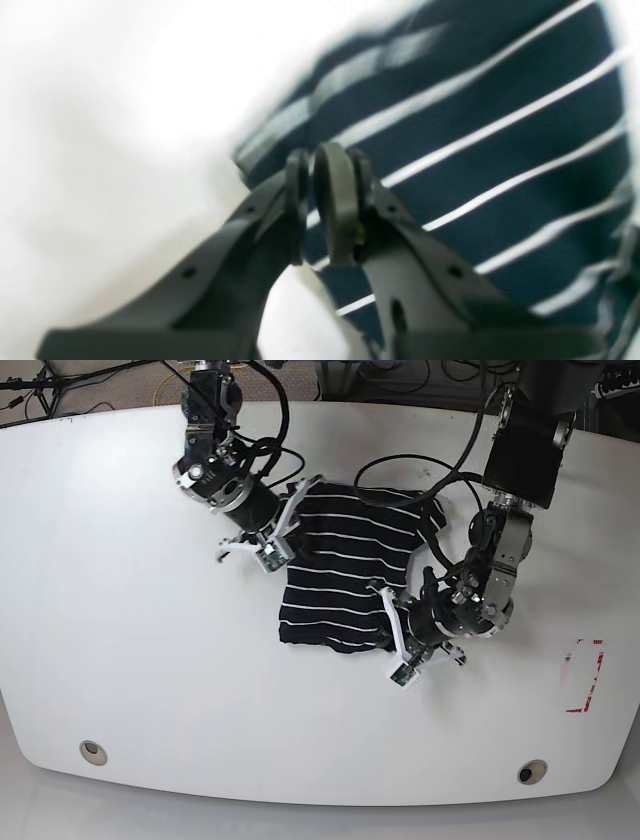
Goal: Fold the T-shirt properly
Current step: 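Press and tuck the square's edges with both grippers, then withdraw the right, then grasp the folded square with the left gripper and drag it to the table corner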
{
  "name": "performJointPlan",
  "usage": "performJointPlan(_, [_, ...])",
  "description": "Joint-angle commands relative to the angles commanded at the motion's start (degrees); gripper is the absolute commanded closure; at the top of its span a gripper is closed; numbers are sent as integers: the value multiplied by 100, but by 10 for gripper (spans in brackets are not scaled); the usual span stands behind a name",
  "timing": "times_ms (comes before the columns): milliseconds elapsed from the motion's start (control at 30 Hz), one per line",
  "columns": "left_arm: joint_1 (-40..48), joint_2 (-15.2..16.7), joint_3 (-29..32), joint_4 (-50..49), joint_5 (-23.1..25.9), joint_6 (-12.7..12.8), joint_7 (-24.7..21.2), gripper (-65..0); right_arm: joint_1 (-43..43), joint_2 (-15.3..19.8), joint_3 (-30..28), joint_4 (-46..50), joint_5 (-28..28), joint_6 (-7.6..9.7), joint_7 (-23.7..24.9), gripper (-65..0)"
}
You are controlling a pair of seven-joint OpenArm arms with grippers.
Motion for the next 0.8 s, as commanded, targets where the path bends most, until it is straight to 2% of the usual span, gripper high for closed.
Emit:
performJointPlan(100, [246,9,-123,527,9,440,-18,-135,18,158,264,299,18,0,-141,-2])
performJointPlan(133, [369,18,-132,774,9,800,-62,-164,44,229,387,369,18,0,-141,-2])
performJointPlan(267, [800,176,18,1301,35,1969,-519,-274,70,413,835,396,18,0,-141,-2])
performJointPlan(367, [1213,246,229,1486,484,2760,-1011,-365,70,448,1116,378,18,0,-141,-2])
performJointPlan(433, [1477,325,466,1495,941,3077,-1363,-393,70,457,1222,378,26,0,-141,-2])
performJointPlan(467, [1609,387,633,1495,1257,3218,-1618,-399,70,457,1266,378,26,0,-141,-2])
performJointPlan(567, [1916,527,1152,1424,2057,3455,-2312,-401,62,457,1363,369,26,0,-141,-2])
performJointPlan(600, [1969,554,1266,1389,2198,3481,-2418,-401,53,457,1380,369,26,0,-141,-2])
performJointPlan(633, [2127,607,1521,1240,2558,3587,-2699,-401,35,457,1415,369,26,0,-141,-2])
performJointPlan(733, [2251,818,1837,870,3130,3763,-2945,-403,35,431,1503,369,26,0,-141,-2])
performJointPlan(800, [2277,1002,1855,510,3297,3789,-2954,-403,35,404,1565,369,26,0,-141,-2])
